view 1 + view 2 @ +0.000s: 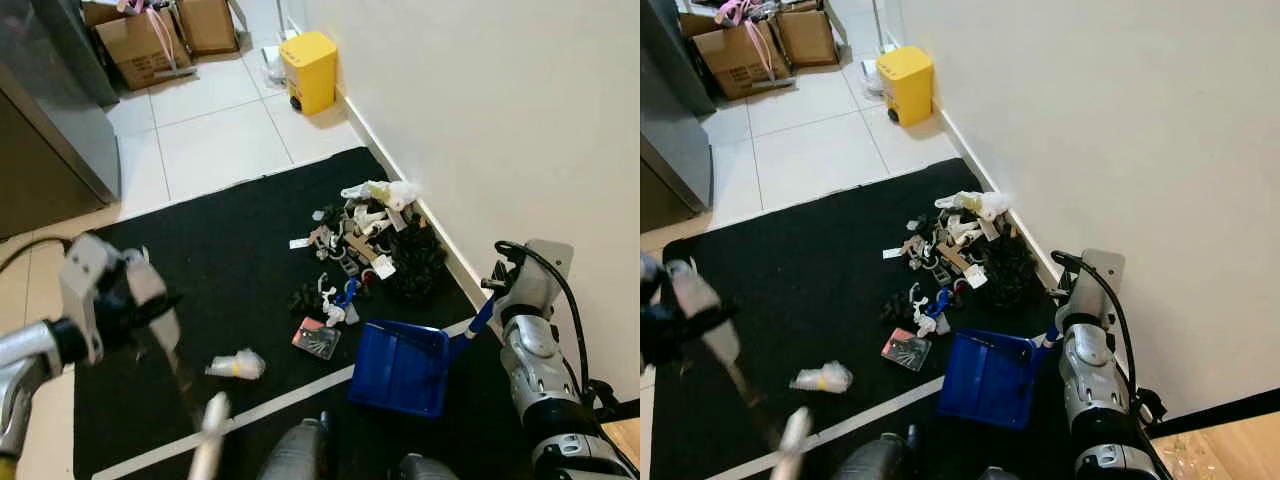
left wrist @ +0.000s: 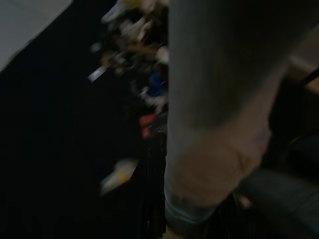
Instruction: Sweep floor
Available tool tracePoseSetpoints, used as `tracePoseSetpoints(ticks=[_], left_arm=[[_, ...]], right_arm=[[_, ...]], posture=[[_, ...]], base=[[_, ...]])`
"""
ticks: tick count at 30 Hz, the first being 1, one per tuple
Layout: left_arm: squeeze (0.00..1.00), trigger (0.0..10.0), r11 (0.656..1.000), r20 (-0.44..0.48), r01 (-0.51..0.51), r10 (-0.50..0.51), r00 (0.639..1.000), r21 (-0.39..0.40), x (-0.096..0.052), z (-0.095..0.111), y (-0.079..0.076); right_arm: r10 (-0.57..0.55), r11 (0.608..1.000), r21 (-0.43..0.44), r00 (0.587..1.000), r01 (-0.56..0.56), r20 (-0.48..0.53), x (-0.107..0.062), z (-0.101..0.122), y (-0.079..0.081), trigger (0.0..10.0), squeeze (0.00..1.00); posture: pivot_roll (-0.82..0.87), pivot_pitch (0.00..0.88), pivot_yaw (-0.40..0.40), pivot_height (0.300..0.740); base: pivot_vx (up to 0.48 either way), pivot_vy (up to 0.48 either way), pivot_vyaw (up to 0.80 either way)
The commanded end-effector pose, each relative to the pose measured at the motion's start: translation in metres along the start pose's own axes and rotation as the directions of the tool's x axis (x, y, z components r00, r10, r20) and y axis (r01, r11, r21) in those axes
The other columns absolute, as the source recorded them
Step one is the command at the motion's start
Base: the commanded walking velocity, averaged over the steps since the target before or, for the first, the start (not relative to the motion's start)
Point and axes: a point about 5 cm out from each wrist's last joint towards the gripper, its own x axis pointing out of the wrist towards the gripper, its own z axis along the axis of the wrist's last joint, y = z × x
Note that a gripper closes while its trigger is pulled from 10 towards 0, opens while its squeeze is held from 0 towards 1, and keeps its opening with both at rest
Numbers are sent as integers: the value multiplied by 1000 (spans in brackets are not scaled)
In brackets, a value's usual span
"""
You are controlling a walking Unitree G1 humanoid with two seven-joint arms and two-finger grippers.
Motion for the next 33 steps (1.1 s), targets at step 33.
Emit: tracePoseSetpoints(ticks=[33], left_arm=[[0,10000,812,150,-568,583,799,-131,0,-64,12]], right_arm=[[9,1000,5,1000,-9,2,3,2,-4,10000,0]], posture=[[149,181,11,740]], base=[[0,0,0]])
